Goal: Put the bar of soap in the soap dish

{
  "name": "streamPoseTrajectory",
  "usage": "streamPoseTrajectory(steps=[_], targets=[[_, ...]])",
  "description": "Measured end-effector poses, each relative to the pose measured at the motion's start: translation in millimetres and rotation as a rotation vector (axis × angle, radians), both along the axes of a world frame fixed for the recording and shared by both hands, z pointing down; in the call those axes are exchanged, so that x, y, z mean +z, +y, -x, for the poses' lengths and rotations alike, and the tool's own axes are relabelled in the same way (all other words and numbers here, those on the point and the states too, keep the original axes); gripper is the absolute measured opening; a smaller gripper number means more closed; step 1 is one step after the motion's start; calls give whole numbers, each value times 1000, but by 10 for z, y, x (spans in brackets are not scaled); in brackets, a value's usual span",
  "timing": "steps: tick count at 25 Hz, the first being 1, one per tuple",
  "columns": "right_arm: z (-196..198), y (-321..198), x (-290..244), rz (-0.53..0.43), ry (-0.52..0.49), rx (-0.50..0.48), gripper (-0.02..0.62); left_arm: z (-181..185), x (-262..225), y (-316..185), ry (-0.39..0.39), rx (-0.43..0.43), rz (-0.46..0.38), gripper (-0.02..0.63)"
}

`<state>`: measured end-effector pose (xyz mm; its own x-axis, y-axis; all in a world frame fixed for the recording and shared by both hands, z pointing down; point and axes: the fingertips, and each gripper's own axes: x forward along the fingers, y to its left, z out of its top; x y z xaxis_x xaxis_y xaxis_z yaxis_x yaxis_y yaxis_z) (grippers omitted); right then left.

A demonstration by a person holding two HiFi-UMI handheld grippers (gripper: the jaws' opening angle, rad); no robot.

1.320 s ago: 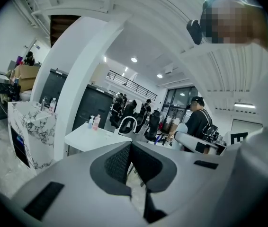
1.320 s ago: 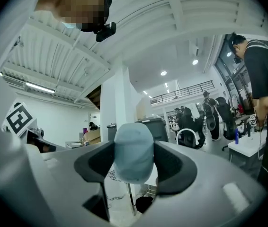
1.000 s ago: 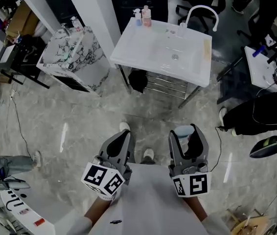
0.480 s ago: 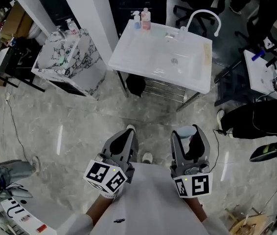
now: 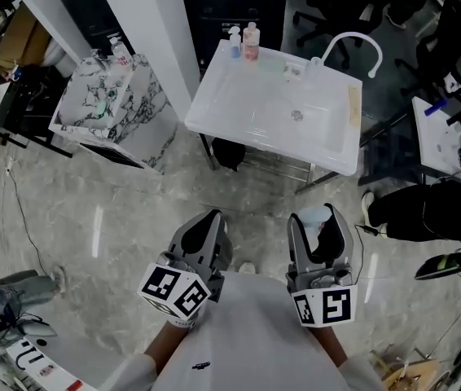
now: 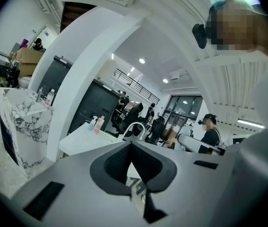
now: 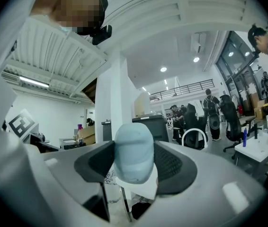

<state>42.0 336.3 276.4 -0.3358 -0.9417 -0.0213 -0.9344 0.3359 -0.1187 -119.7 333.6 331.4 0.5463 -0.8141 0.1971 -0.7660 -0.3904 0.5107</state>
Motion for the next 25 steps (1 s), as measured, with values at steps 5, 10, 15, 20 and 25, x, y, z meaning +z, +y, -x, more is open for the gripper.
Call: streamPoseTrajectory(steps=[5,10,15,20,25], targets=[[125,-346,-143,-17,-8,34,272,117,-142,-407,6,33,-29,0],[369,-609,-272,-46,-5,43,272,299,-236,-771,17,64,-55,0],[552,-837,-345,-68,5,69,272,471,-288,-1017,32,90,-75,0],[673,-986,-312,-93,4,121,272,703,-127,-1193,40,114,-73,0],[740,-1033,-367,-113,39,178,272,855,-87,-1321,54,135,-75,0]])
